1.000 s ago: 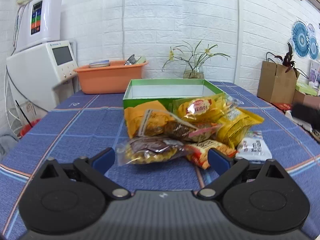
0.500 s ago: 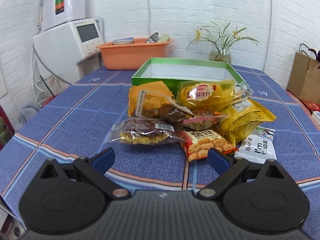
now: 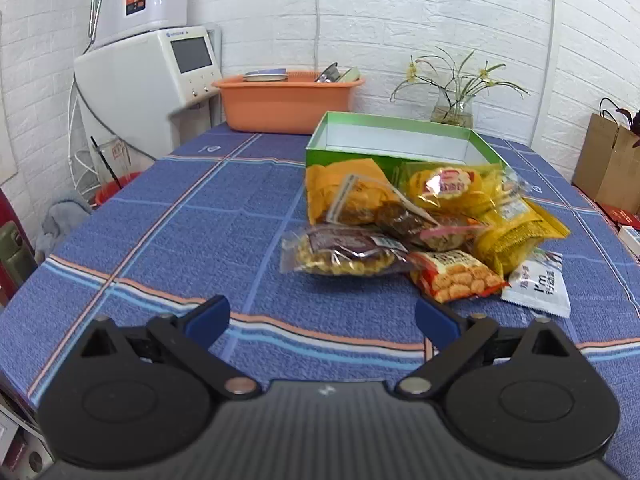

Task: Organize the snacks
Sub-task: 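Move both tools toward the snack pile beside the green box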

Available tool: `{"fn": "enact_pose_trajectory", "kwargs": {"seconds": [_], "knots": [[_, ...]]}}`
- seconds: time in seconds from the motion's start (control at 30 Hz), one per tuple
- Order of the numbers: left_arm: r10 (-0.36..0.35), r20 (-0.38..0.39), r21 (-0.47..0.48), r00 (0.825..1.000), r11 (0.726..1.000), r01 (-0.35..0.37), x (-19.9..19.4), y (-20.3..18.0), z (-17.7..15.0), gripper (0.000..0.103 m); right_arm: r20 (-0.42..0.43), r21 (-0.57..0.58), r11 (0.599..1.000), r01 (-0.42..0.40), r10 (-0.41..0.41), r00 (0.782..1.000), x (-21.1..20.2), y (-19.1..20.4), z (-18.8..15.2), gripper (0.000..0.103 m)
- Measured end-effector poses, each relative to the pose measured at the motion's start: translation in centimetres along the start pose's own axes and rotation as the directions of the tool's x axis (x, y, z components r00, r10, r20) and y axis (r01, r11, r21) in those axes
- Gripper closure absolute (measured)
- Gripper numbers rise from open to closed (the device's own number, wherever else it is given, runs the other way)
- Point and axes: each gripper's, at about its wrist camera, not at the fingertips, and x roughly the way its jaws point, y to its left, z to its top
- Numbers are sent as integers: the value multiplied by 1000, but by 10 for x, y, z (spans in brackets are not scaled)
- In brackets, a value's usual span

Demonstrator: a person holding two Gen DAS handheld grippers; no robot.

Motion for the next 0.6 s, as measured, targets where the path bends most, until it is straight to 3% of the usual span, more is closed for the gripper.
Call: {"fn": "enact_pose_trajectory", "kwargs": {"seconds": [0.17, 0.33, 0.6], "knots": [[-13, 54, 1, 998, 1000, 13, 2, 8, 8, 7, 23, -46, 998, -48, 49, 999, 11, 19, 13, 0], [-39, 41, 23, 998, 999, 38, 10, 3, 6, 7, -55, -6, 994, -113, 113, 992, 23, 20, 6, 0], [-48, 28, 68, 998, 997, 46, 16, -8, 1, 7, -77, 3, 994, -114, 114, 991, 27, 14, 0, 0]]}}
